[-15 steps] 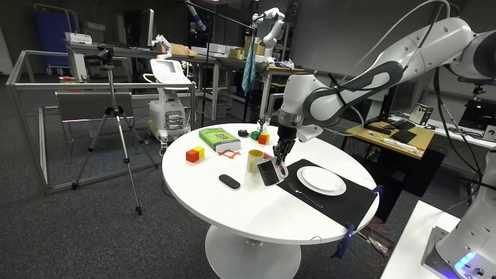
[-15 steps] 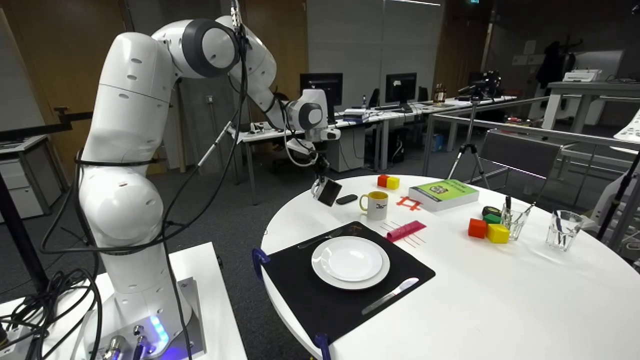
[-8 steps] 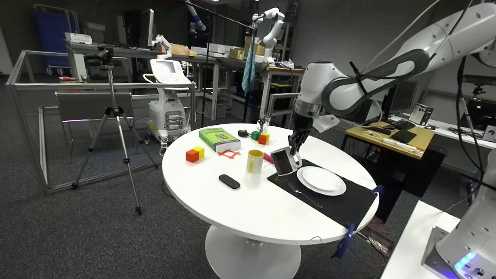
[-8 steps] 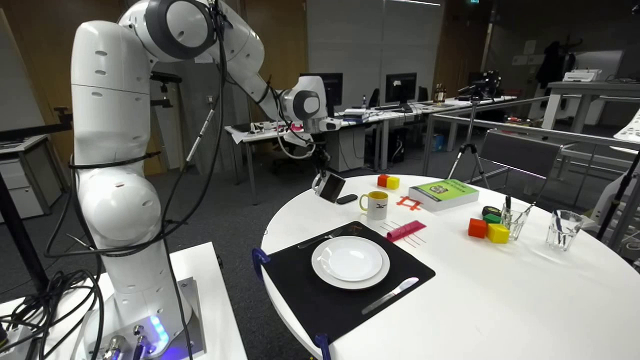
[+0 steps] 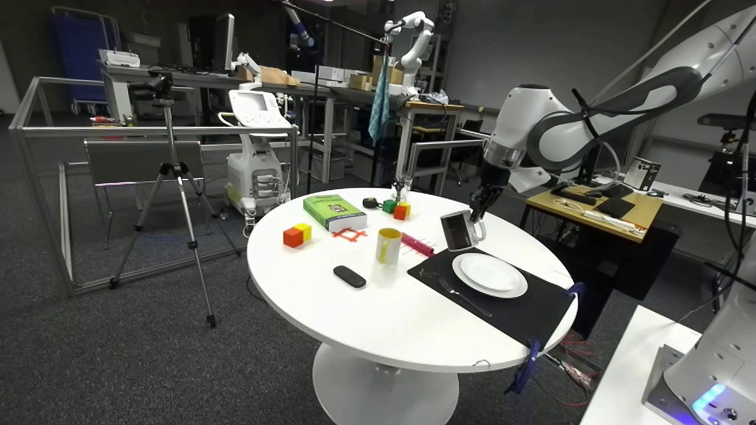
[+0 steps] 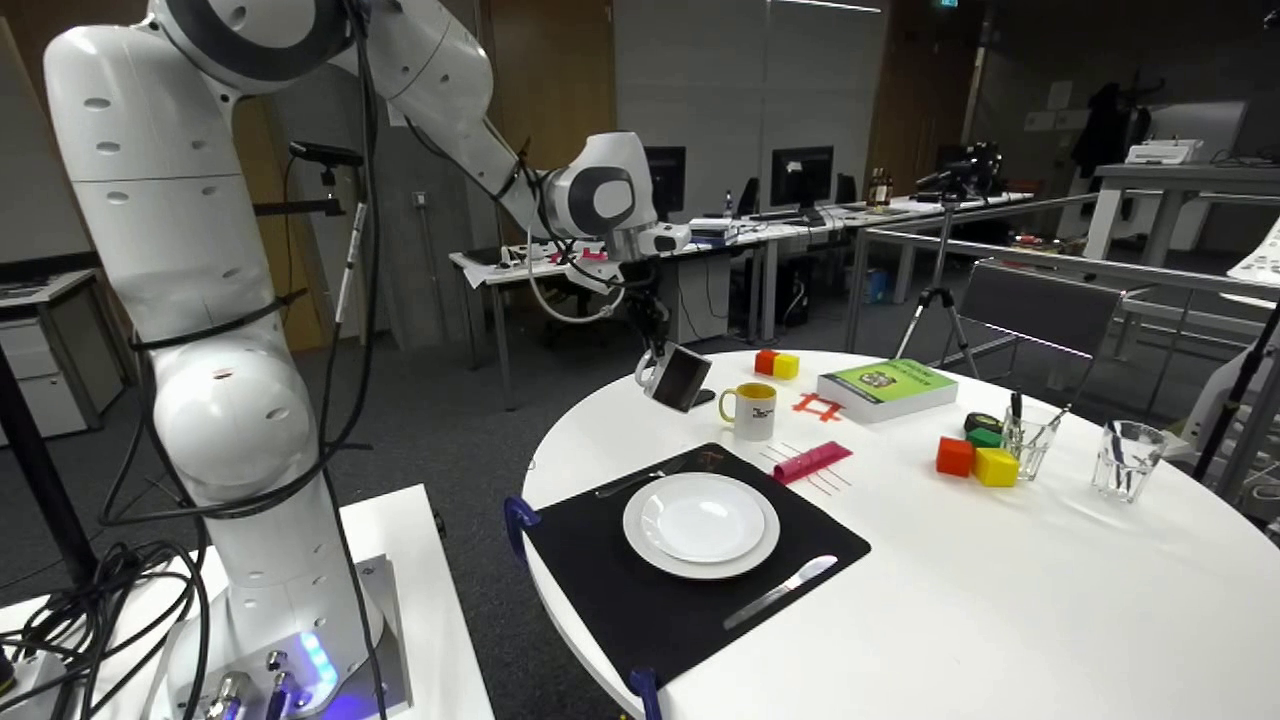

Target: Move the black cup to the left side of the white plate

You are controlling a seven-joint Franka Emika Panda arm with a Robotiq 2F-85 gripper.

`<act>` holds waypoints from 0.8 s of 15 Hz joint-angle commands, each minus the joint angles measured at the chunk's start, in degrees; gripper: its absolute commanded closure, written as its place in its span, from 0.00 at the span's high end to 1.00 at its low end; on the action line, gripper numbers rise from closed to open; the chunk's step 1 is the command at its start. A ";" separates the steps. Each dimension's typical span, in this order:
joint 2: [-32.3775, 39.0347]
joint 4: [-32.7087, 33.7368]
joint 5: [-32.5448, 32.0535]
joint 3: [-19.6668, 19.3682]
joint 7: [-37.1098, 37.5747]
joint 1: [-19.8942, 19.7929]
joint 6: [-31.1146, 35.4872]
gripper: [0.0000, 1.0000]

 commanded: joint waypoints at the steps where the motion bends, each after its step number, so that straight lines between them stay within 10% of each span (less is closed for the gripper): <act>1: -9.47 -8.90 -1.73 -0.56 -0.71 -3.62 4.57 0.05; 12: -21.61 -20.46 -0.74 -3.05 -8.50 -10.95 6.58 0.05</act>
